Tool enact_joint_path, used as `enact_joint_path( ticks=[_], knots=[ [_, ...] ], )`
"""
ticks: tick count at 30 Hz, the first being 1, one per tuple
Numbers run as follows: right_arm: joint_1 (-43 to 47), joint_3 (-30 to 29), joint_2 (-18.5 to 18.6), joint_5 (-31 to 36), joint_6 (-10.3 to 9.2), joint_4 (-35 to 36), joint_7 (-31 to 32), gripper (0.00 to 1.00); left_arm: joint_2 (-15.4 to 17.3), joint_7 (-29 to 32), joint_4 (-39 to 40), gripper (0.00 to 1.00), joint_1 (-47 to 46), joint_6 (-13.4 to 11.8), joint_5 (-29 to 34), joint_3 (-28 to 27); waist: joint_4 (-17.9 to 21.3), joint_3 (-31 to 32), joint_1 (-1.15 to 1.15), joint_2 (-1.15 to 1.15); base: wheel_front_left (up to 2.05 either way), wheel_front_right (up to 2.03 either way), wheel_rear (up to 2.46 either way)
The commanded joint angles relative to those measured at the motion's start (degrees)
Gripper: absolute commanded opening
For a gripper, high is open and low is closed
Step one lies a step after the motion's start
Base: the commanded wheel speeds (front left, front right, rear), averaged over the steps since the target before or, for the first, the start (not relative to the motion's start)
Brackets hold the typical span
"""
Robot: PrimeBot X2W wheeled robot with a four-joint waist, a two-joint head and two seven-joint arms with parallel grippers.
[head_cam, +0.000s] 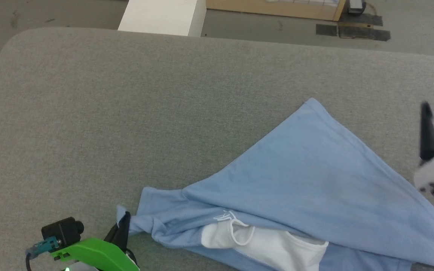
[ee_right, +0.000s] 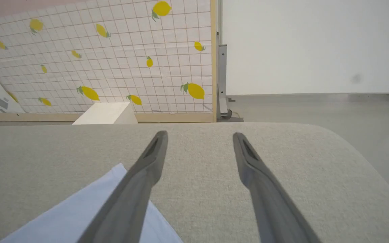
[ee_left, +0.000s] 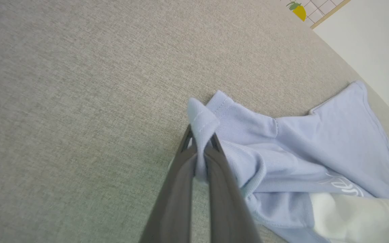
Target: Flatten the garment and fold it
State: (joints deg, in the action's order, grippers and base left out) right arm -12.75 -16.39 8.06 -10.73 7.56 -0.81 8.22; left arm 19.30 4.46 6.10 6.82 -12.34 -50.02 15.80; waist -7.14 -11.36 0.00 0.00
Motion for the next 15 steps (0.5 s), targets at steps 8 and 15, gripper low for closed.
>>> enact_joint_path(
  ticks=[8, 15],
  knots=[
    [-15.2, 18.1, 6.8, -5.3, -0.08, -14.4, -2.8, 1.0, -1.2, -0.9, -0.7, 0.0, -3.5, 1.2, -0.3, 0.7, -4.7, -5.0, 0.0, 0.0, 0.0, 0.0, 0.0],
    [-25.2, 24.5, 9.6, -7.5, -0.08, -27.7, 10.6, 1.0, -2.7, -1.8, -2.2, 0.0, -5.5, 2.3, -0.4, 1.7, -8.2, -8.7, 0.0, 0.0, 0.0, 0.0, 0.0]
  ],
)
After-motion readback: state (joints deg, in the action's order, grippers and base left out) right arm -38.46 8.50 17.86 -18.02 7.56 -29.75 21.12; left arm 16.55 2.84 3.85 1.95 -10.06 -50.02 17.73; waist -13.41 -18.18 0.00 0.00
